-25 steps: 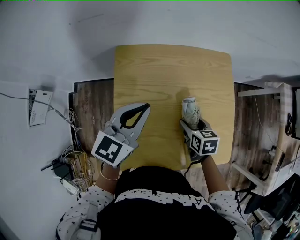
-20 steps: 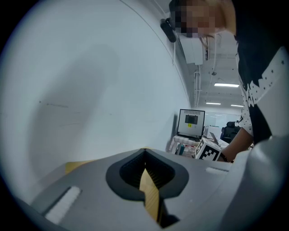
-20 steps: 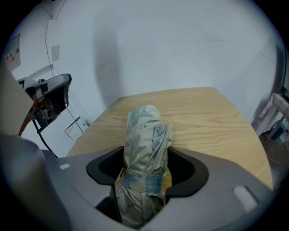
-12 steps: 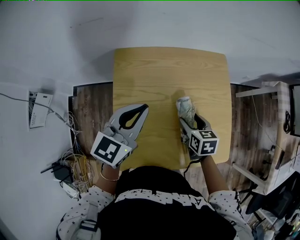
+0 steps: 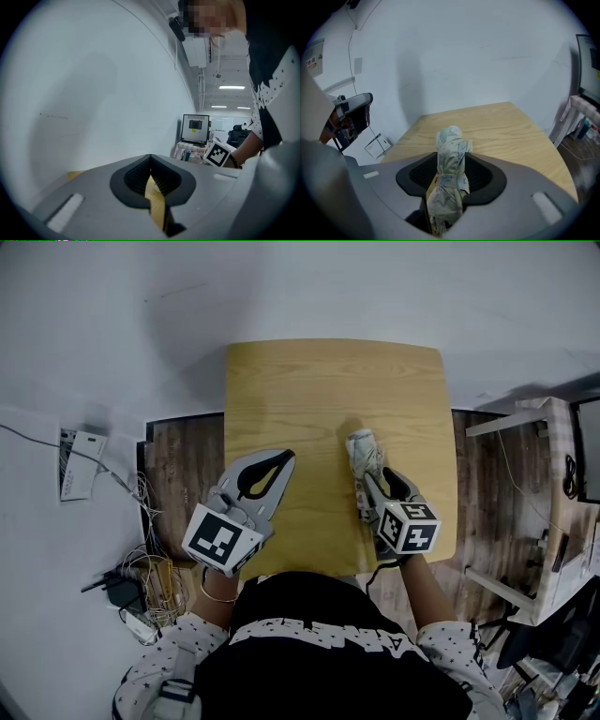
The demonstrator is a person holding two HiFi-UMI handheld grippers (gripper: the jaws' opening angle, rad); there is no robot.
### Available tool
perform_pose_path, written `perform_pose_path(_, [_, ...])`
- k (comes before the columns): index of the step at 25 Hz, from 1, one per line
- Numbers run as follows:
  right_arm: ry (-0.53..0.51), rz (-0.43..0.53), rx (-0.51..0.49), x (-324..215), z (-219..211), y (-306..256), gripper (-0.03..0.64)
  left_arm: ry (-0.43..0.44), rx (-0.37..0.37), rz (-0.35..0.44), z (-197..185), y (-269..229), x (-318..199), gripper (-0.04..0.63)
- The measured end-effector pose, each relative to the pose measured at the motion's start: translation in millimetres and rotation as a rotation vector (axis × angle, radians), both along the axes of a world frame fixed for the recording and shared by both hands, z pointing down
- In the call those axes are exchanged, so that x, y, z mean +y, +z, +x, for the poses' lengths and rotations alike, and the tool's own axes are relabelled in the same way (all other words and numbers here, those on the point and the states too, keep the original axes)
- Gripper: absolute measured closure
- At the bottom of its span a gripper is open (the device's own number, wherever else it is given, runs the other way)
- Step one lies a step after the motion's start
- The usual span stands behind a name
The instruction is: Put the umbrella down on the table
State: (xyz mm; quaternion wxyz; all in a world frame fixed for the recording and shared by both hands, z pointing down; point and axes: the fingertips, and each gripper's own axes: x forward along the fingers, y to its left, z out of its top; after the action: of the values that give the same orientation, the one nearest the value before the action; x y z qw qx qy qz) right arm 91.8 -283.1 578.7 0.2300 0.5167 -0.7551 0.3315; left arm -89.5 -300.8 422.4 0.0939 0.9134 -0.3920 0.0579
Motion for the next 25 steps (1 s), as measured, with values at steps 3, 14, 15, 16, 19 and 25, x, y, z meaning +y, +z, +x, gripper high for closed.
perform_pose_path(3, [0.03, 0.036, -0.02, 3, 6, -11, 0.465, -0.002, -0.001, 0.003, 3, -3, 7, 0.598])
perform_pose_path(14, [0.07, 0.233, 0.044, 25, 28, -65, 0.604, 0.034, 0.004, 0.027, 30, -20, 39, 0.598])
perform_pose_path(15, [0.069, 0.246, 0.038, 27, 29, -70, 0.604, 0.041, 0.003, 0.031, 33, -22, 42, 0.598])
perform_pose_path(16, [0.067, 0.259, 0.028, 30, 30, -75, 0.604, 0.047, 0.002, 0.036, 36, -24, 45, 0.598])
perform_pose_path(19, [0.051, 0.295, -0.006, 38, 31, -89, 0.604, 0.062, -0.002, 0.049, 46, -29, 54, 0.598])
perform_pose_path(25, [0.025, 0.351, -0.037, 52, 34, -113, 0.604, 0.084, -0.014, 0.066, 63, -38, 75, 0.598])
